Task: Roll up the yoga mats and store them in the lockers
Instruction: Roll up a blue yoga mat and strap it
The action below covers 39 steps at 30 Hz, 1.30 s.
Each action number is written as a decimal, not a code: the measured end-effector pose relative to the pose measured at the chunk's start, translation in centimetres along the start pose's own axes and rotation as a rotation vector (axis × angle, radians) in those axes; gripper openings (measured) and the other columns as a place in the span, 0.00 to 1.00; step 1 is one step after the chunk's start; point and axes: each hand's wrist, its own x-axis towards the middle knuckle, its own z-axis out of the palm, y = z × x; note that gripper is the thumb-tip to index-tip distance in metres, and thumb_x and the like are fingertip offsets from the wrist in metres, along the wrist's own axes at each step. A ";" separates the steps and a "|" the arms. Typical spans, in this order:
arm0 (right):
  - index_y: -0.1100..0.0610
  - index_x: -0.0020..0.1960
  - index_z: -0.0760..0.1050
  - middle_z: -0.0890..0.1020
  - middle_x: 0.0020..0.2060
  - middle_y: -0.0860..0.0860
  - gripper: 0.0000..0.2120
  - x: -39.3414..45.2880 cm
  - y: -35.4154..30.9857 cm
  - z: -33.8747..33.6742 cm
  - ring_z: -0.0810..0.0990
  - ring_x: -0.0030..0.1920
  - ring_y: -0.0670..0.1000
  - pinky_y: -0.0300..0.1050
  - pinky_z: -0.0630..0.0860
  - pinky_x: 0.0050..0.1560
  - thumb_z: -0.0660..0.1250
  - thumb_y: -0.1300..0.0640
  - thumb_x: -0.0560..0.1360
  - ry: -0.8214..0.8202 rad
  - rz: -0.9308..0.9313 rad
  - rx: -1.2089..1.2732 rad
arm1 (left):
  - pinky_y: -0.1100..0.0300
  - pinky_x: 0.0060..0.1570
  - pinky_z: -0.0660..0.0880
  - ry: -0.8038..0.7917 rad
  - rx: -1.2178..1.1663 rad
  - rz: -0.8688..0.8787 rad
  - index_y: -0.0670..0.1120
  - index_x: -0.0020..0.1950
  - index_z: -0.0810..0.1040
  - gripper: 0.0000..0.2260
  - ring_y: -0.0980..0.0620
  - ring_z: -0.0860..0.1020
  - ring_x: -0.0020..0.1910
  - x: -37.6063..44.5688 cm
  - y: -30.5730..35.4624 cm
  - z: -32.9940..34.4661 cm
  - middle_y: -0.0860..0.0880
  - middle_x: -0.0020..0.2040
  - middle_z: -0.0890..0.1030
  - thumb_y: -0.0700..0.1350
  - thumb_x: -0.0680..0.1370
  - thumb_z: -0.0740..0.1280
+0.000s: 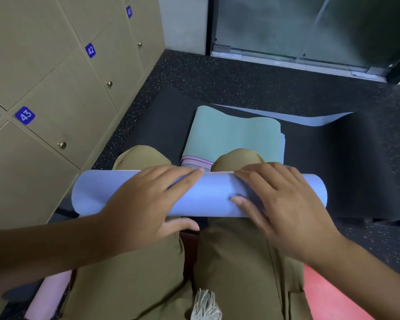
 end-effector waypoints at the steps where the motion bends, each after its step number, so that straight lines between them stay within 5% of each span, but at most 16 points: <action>1: 0.57 0.64 0.78 0.81 0.57 0.53 0.20 -0.4 -0.1 0.1 0.77 0.54 0.58 0.54 0.72 0.58 0.60 0.44 0.83 0.028 -0.006 -0.029 | 0.49 0.57 0.76 -0.001 0.003 -0.004 0.43 0.74 0.73 0.39 0.46 0.79 0.59 0.5 -0.4 0.1 0.48 0.65 0.79 0.69 0.74 0.67; 7: 0.59 0.76 0.71 0.77 0.68 0.56 0.31 -1.2 0.2 1.7 0.74 0.68 0.61 0.62 0.64 0.74 0.60 0.38 0.82 0.037 0.055 -0.088 | 0.58 0.43 0.72 -0.078 -0.043 -0.054 0.53 0.72 0.74 0.36 0.54 0.77 0.48 3.4 -2.1 0.0 0.56 0.53 0.81 0.73 0.70 0.65; 10: 0.59 0.76 0.70 0.76 0.68 0.55 0.35 -0.3 0.8 2.5 0.74 0.67 0.60 0.60 0.63 0.74 0.58 0.34 0.81 0.028 0.069 -0.061 | 0.58 0.50 0.71 -0.251 -0.082 -0.146 0.63 0.74 0.66 0.38 0.59 0.75 0.55 4.7 -3.0 -0.6 0.62 0.60 0.78 0.77 0.68 0.60; 13: 0.58 0.74 0.72 0.78 0.65 0.53 0.36 0.8 1.5 2.9 0.74 0.65 0.58 0.57 0.66 0.71 0.56 0.31 0.80 0.023 0.062 -0.063 | 0.52 0.59 0.73 -0.403 -0.028 -0.177 0.63 0.75 0.64 0.40 0.54 0.76 0.62 5.8 -3.4 -1.2 0.61 0.66 0.75 0.78 0.66 0.53; 18: 0.56 0.70 0.75 0.80 0.60 0.50 0.33 2.7 2.4 3.5 0.77 0.57 0.56 0.54 0.70 0.61 0.51 0.32 0.82 0.035 0.085 -0.034 | 0.45 0.52 0.77 -0.137 0.079 -0.056 0.44 0.70 0.74 0.34 0.44 0.79 0.54 5.8 -2.9 -0.1 0.49 0.61 0.79 0.68 0.76 0.58; 21: 0.54 0.65 0.77 0.81 0.52 0.49 0.32 3.8 2.9 3.8 0.77 0.50 0.56 0.54 0.71 0.53 0.46 0.34 0.83 0.041 0.106 -0.019 | 0.44 0.54 0.77 0.013 0.082 -0.005 0.40 0.70 0.75 0.31 0.42 0.78 0.58 5.7 -2.0 0.9 0.45 0.65 0.78 0.63 0.78 0.63; 25: 0.51 0.56 0.78 0.80 0.44 0.48 0.36 5.2 3.6 4.1 0.75 0.44 0.54 0.52 0.70 0.46 0.37 0.32 0.81 -0.003 0.150 -0.026 | 0.44 0.61 0.74 0.057 0.169 0.011 0.37 0.72 0.73 0.37 0.39 0.77 0.62 6.2 -0.9 2.1 0.41 0.68 0.76 0.66 0.77 0.65; 30: 0.50 0.53 0.78 0.81 0.41 0.47 0.44 6.7 4.3 4.1 0.76 0.42 0.54 0.52 0.71 0.46 0.28 0.29 0.76 -0.076 0.202 -0.080 | 0.43 0.52 0.76 -0.032 0.334 0.019 0.36 0.71 0.72 0.47 0.39 0.80 0.53 8.2 -1.7 3.0 0.41 0.60 0.80 0.75 0.70 0.65; 34: 0.52 0.51 0.78 0.81 0.41 0.49 0.43 7.2 5.0 4.6 0.78 0.42 0.55 0.54 0.72 0.46 0.30 0.29 0.77 -0.050 0.227 -0.059 | 0.45 0.44 0.75 -0.153 0.332 -0.025 0.42 0.63 0.75 0.47 0.43 0.78 0.43 10.3 -2.9 3.0 0.47 0.50 0.79 0.80 0.63 0.58; 39: 0.55 0.49 0.79 0.82 0.41 0.51 0.30 7.0 6.1 5.2 0.78 0.43 0.57 0.54 0.72 0.49 0.47 0.36 0.84 0.106 0.169 -0.123 | 0.52 0.37 0.70 -0.168 0.251 -0.082 0.47 0.55 0.74 0.36 0.45 0.79 0.43 11.7 -3.5 2.8 0.52 0.46 0.78 0.75 0.64 0.69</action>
